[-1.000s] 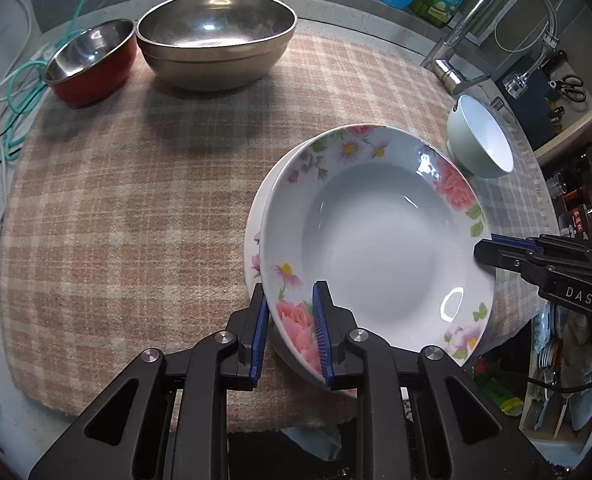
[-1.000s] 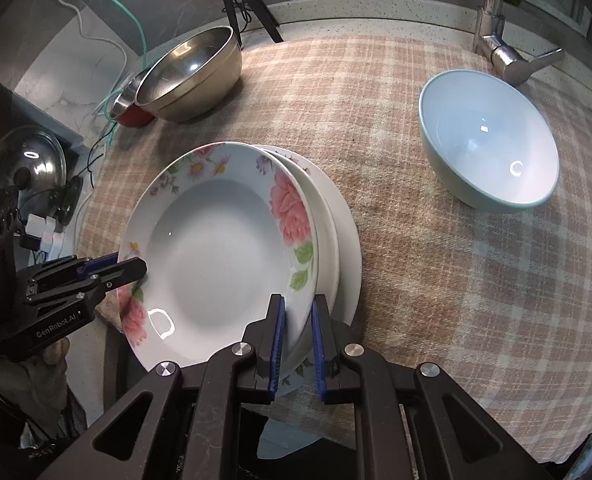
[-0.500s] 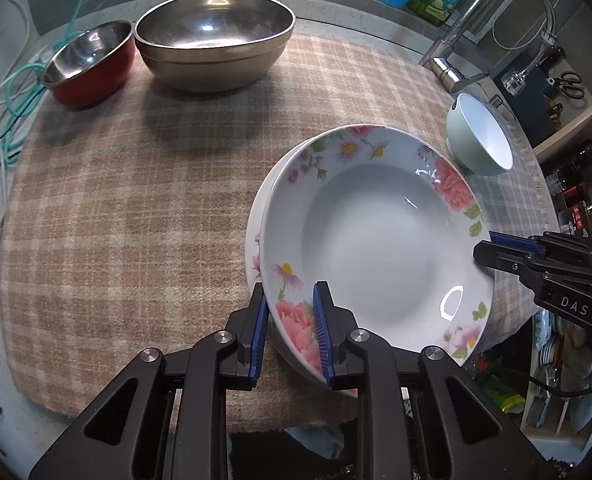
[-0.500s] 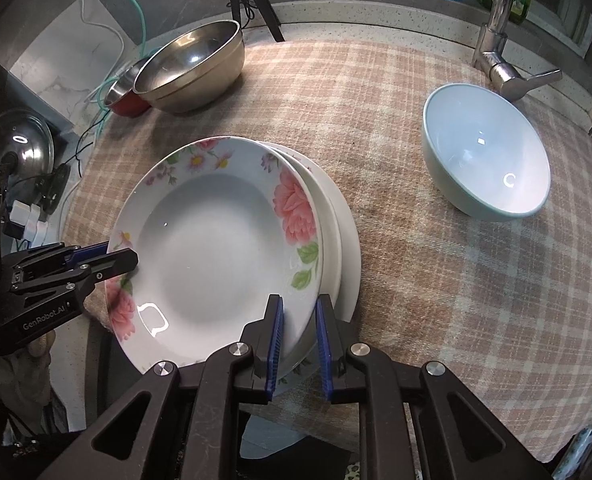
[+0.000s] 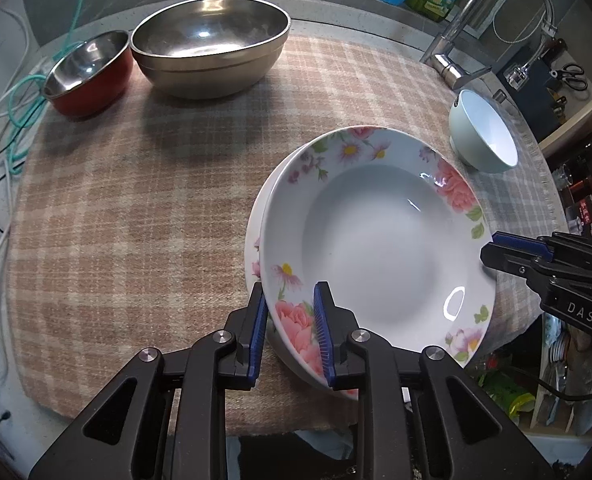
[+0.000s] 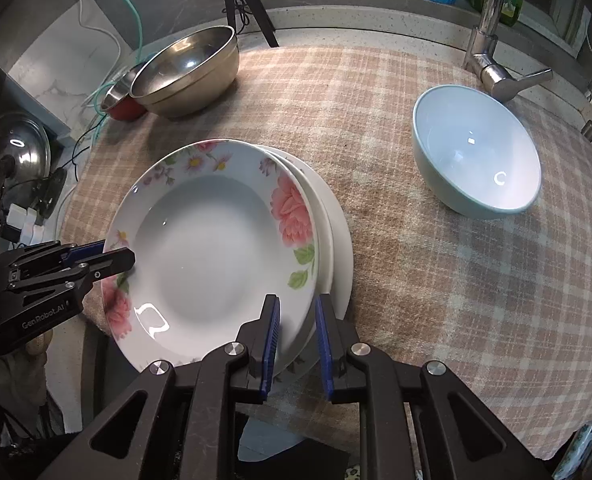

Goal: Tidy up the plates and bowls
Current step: 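Lower the rose-pattern plate onto the stack and open both grippers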

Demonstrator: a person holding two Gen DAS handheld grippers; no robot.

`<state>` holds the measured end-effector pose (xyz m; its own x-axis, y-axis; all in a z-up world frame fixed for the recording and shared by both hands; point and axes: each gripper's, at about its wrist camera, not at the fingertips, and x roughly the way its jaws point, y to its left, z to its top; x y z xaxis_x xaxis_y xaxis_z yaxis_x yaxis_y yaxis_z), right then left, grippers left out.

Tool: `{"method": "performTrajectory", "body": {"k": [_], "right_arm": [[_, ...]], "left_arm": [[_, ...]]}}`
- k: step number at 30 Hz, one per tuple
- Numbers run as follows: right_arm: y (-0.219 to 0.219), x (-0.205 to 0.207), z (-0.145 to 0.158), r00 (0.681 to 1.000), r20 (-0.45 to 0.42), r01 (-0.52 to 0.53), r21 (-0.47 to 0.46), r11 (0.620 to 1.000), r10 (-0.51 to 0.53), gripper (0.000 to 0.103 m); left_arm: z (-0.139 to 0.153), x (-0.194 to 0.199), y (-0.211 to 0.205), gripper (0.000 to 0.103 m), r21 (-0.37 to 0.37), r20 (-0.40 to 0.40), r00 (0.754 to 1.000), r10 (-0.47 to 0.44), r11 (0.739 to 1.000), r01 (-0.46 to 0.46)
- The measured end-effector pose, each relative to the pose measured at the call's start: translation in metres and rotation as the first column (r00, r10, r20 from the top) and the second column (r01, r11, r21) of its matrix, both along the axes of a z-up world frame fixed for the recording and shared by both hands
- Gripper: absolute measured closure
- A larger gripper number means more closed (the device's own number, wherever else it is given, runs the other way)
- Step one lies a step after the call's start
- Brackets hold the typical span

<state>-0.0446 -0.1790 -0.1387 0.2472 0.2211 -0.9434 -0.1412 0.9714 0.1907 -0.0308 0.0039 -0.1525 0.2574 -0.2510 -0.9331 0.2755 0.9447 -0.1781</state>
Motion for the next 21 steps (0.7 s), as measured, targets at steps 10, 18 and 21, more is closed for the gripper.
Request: {"method": "performTrajectory", "body": {"k": [10,18,21], "right_arm": [[-0.0040,-0.0019,-0.0033,1.000,-0.011,0.025,0.026,0.999,-0.025,0.080],[-0.0052,-0.0009,-0.0020,0.999,-0.008,0.031,0.041,0.999,-0.031,0.078],[-0.0075,-0.0001,0.0018,0.999,0.001,0.039,0.049,0.998,-0.039,0.078]], "left_arm": [[-0.0023,0.0035,-0.0107,0.080,0.050,0.026,1.000,-0.018,0.999,0.016],[-0.0038,0.0031,-0.0066,0.080,0.034,0.024,1.000,-0.016,0.999,0.015],[-0.0034,0.0025,-0.0042,0.080,0.024,0.019,1.000,-0.013,1.000,0.013]]}}
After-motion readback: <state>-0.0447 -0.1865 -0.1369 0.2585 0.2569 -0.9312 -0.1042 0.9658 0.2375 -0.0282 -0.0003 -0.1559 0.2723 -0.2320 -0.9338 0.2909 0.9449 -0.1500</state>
